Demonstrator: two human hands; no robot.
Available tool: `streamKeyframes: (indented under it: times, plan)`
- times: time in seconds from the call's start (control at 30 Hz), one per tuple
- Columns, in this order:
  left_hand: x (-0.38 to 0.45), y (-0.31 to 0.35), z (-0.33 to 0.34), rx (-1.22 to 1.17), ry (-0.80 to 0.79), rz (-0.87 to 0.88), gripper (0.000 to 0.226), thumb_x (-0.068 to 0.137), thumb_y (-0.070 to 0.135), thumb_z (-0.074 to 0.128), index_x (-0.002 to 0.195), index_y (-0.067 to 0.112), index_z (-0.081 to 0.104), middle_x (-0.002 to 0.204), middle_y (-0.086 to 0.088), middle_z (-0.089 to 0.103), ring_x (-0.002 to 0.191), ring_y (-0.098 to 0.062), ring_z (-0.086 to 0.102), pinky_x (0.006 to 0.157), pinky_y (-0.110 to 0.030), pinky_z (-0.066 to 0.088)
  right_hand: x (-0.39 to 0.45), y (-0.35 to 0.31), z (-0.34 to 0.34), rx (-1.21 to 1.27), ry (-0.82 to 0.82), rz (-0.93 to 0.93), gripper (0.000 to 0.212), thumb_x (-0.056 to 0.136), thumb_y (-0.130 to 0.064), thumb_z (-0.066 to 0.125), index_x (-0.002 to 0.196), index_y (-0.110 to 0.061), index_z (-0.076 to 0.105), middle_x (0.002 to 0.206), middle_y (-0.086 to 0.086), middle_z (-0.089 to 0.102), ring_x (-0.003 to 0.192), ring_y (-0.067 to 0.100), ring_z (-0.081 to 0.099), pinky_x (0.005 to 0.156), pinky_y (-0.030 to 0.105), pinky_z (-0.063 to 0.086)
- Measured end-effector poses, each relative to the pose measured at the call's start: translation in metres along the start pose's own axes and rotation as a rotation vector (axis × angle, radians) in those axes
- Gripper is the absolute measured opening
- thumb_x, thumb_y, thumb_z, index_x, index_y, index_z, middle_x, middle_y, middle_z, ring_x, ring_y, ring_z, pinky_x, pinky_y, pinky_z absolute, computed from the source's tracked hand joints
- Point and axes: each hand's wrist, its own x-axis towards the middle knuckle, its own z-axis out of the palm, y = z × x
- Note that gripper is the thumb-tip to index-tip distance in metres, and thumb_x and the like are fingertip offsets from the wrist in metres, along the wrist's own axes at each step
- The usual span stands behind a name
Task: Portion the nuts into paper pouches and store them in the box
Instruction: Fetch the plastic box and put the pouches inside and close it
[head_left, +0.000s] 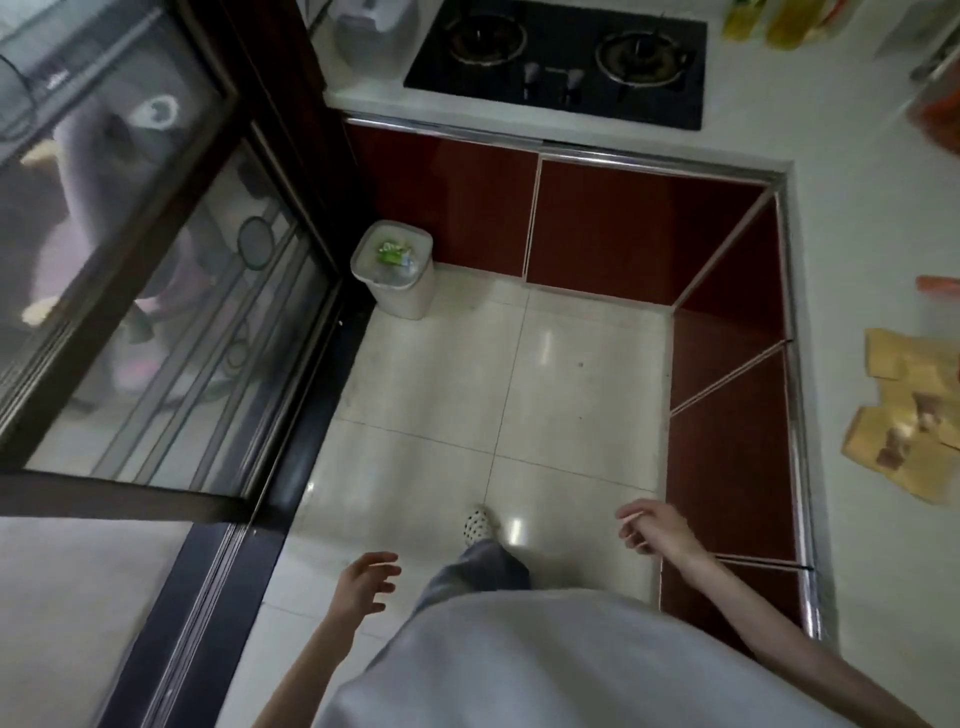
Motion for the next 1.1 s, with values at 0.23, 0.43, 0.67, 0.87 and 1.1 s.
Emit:
streamKeyframes:
  times: [0.23,0.43,0.67,0.87,1.1]
  plan:
    - [0.040,0.084,-0.040,-0.013,-0.013,-0.032,0.039,0.066,0.024,0.056,0.102,0.011,0.063,0.095,-0.008,0.068,0.080,-0.024,0.057,0.067,-0.029,0.039,0.052,-0.090,0.000,0.038,0.024,-0.019,0.037,0.080,0.012,0.035,0.081,-0.007,0.067,0.063,0.011,0.064,0.050,0.018,0.054,0.044,0.018,0.041]
    - [0.096,0.174,-0.052,-0.003,-0.031,0.055,0.038,0.068,0.030,0.054,0.101,0.015,0.065,0.095,-0.004,0.070,0.080,-0.020,0.061,0.068,-0.030,0.042,0.084,-0.110,0.005,-0.011,-0.009,0.130,0.027,0.083,0.007,0.042,0.083,-0.006,0.066,0.067,0.014,0.065,0.053,0.020,0.056,0.048,0.021,0.043]
    - [0.177,0.292,-0.045,-0.019,-0.001,0.101,0.019,0.094,0.007,0.048,0.101,0.015,0.065,0.095,-0.004,0.069,0.080,-0.020,0.061,0.068,-0.030,0.043,0.142,-0.160,-0.013,-0.033,-0.047,0.235,0.029,0.081,0.011,0.044,0.090,-0.002,0.069,0.069,0.014,0.068,0.059,0.023,0.060,0.055,0.023,0.044]
    - [0.224,0.389,-0.032,-0.031,0.008,0.142,0.016,0.092,0.012,0.055,0.104,0.013,0.065,0.097,-0.005,0.070,0.082,-0.021,0.062,0.069,-0.032,0.045,0.204,-0.248,-0.045,-0.138,-0.110,0.202,0.027,0.081,0.010,0.047,0.087,-0.005,0.070,0.080,0.014,0.071,0.063,0.020,0.062,0.051,0.019,0.045]
    - [0.257,0.440,-0.028,-0.080,0.040,0.119,0.020,0.095,0.006,0.048,0.102,0.013,0.066,0.095,-0.005,0.071,0.082,-0.023,0.063,0.068,-0.033,0.046,0.284,-0.380,-0.080,-0.104,-0.064,0.095,0.028,0.081,0.002,0.044,0.082,-0.010,0.069,0.065,0.009,0.069,0.053,0.018,0.062,0.050,0.021,0.047]
